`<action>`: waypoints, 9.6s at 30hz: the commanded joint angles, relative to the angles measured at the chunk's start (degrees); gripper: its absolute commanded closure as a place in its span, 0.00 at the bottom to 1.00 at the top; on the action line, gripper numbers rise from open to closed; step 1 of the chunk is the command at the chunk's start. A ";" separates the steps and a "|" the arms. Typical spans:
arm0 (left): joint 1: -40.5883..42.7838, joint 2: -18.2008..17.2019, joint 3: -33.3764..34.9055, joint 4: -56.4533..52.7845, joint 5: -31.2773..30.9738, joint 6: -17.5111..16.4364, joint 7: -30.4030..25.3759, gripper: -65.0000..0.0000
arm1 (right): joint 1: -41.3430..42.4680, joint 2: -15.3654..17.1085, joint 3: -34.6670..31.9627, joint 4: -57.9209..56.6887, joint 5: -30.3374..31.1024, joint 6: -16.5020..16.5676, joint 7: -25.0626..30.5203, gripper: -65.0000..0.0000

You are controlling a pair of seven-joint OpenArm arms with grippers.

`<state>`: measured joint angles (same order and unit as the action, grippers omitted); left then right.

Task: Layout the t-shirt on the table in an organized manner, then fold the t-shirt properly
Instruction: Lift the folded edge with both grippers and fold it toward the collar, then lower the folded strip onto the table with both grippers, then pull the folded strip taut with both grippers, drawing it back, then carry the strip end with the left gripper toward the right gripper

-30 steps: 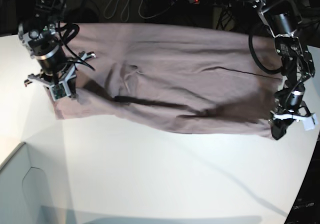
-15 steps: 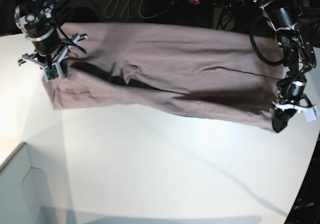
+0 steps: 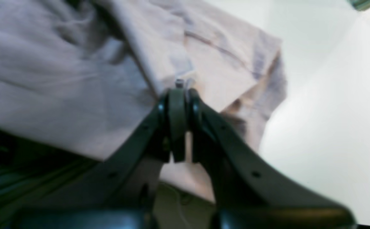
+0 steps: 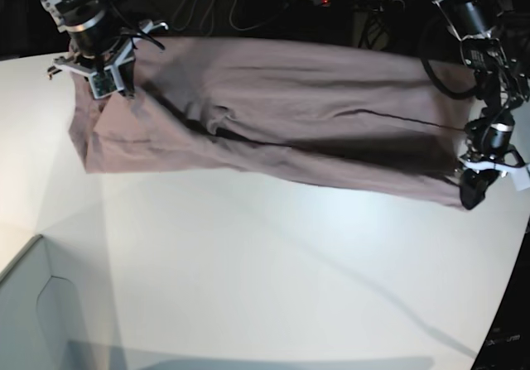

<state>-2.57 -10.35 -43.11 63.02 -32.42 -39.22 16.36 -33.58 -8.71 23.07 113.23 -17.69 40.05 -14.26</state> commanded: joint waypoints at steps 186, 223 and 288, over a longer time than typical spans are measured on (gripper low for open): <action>12.63 0.99 -6.43 9.55 14.53 -0.78 3.38 0.50 | -0.22 2.07 8.01 -11.74 0.33 -0.05 7.71 1.00; 11.49 1.69 -1.33 6.56 14.10 -0.78 3.38 1.00 | 5.41 2.25 7.83 -15.96 0.33 -0.05 7.54 1.00; 9.12 19.35 55.38 14.21 24.64 24.76 2.85 1.00 | 23.17 9.81 7.74 -39.34 0.24 -0.05 7.62 1.00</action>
<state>7.53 8.29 12.01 76.25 -7.09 -13.89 20.64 -10.22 0.93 30.79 73.60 -16.51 39.83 -5.26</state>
